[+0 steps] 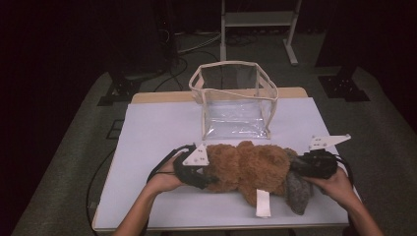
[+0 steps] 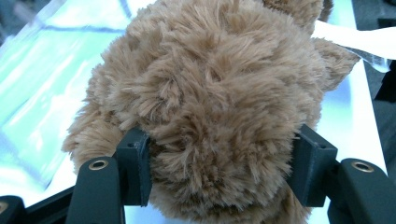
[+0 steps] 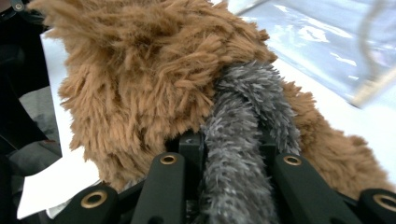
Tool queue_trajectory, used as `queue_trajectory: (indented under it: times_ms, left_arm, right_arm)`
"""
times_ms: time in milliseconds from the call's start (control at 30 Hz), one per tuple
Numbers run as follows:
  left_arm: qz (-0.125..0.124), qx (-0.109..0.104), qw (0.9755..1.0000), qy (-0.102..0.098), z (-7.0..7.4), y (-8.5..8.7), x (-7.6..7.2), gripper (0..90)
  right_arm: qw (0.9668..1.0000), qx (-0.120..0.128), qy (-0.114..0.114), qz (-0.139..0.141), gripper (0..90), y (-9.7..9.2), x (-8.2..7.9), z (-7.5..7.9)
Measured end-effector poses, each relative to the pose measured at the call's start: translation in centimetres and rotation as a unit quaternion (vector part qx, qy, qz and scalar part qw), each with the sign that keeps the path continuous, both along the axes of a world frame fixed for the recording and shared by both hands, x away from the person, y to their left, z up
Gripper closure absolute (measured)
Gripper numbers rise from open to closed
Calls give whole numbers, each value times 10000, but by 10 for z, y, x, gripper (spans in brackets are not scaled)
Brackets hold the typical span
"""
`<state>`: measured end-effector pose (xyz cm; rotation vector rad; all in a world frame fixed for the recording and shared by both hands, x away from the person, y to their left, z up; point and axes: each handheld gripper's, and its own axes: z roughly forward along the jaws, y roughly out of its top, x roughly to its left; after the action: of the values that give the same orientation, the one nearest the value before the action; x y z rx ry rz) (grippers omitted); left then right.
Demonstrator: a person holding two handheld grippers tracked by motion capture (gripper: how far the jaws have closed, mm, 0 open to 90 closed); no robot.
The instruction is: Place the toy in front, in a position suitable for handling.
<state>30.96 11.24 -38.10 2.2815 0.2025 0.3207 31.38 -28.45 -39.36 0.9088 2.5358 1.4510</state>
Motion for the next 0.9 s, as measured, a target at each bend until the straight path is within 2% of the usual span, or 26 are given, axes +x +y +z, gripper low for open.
queue_trajectory:
  times_ms: [100,167,267,433,600,667,767,900]
  left_arm:
    - [81,122,9999,-1,-6,16,-6,356]
    - [128,40,9999,43,-10,24,-8,344]
    - [118,-118,9998,99,-14,28,-9,310]
    - [115,-225,9996,146,-12,30,-4,232]
    - [38,-356,9993,110,-8,30,-1,183]
    - [16,-381,9992,135,-7,28,1,184]
    - [-59,-316,9994,162,-8,25,3,237]
    - [-120,-319,9993,133,-6,16,2,252]
  right_arm:
    - [9998,-26,125,155,726,18,4,-12]
    - [9996,-115,194,187,725,26,7,-21]
    - [9996,-141,222,91,724,19,10,-20]
    - [9999,-33,119,-73,722,1,6,-2]
    - [9998,13,-177,40,720,2,0,26]
    - [9994,42,-306,130,721,7,-1,39]
    - [9984,126,-438,323,721,22,-1,55]
    - [9962,28,-534,694,720,53,4,65]
